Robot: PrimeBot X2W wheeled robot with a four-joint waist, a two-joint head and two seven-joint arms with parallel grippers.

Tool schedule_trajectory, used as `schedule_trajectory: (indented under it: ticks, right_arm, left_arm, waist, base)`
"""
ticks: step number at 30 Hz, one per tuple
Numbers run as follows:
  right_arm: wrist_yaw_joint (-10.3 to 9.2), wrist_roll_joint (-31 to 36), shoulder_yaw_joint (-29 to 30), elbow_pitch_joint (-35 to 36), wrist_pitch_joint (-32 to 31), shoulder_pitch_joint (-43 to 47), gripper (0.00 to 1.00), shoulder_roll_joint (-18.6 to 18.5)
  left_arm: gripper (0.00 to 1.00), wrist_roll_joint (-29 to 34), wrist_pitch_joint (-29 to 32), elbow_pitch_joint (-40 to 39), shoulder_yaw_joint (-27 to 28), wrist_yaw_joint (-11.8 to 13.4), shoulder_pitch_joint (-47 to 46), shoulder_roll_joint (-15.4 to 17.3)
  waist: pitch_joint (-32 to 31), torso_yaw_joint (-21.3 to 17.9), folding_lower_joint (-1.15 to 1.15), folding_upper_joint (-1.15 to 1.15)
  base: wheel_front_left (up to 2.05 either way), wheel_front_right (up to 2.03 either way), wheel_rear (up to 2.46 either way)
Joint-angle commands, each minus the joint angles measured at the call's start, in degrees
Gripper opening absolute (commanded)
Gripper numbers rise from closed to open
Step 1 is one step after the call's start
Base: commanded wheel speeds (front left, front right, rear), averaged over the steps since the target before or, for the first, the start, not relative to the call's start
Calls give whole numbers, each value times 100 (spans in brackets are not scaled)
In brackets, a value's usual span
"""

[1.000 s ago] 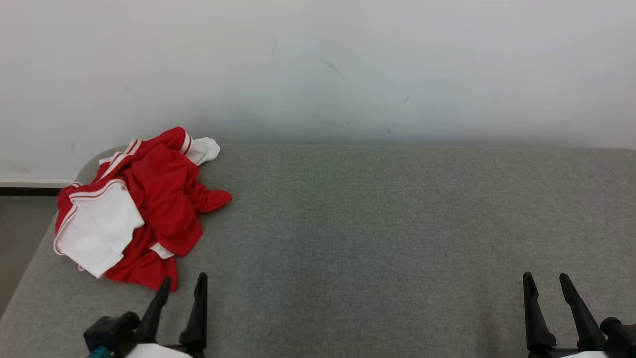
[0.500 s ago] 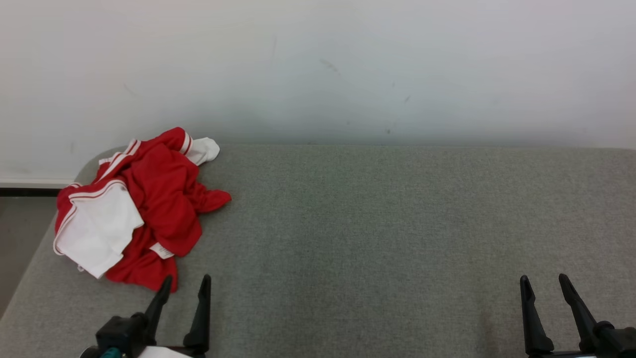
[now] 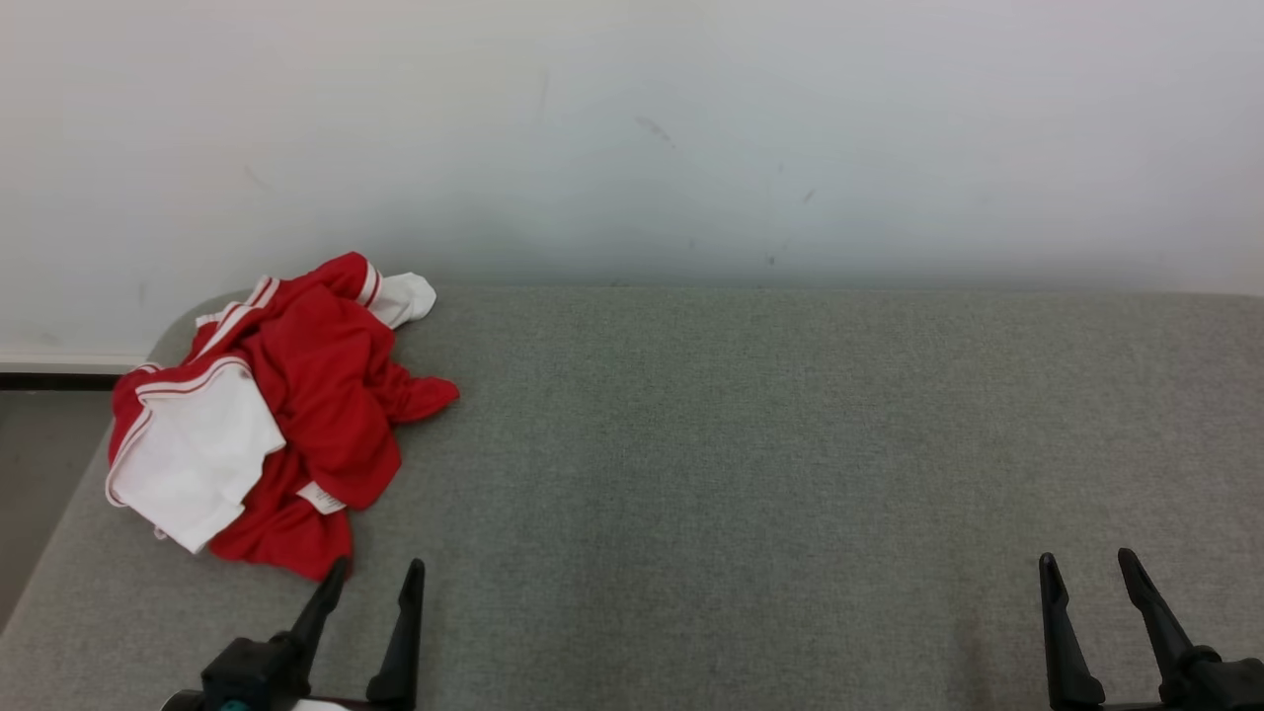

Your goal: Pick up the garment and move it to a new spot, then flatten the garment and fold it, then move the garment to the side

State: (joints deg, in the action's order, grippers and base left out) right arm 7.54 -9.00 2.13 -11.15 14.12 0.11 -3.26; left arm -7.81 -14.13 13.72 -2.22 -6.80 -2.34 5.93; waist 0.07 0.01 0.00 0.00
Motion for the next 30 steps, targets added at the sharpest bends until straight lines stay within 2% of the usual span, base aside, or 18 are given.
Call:
schedule_trajectory:
  ticks: [1,9,30]
  right_arm:
    - [-9,138,8,-17,39,44,100,-3]
    - [-10,350,-2,-53,121,96,100,-1]
    - [-10,122,-86,-110,104,79,100,-3]
  left_arm:
    - [100,98,-37,10,32,-20,30,0]
    - [100,340,-109,55,63,-46,65,-27]
    - [100,46,-105,265,161,-73,1,-84]
  waist:
    - [-7,1,0,0]
    - [-19,-9,0,0]
    - [-40,-37,0,0]
  base:
    - [0,0,0]
    - [0,0,0]
    - [0,0,0]
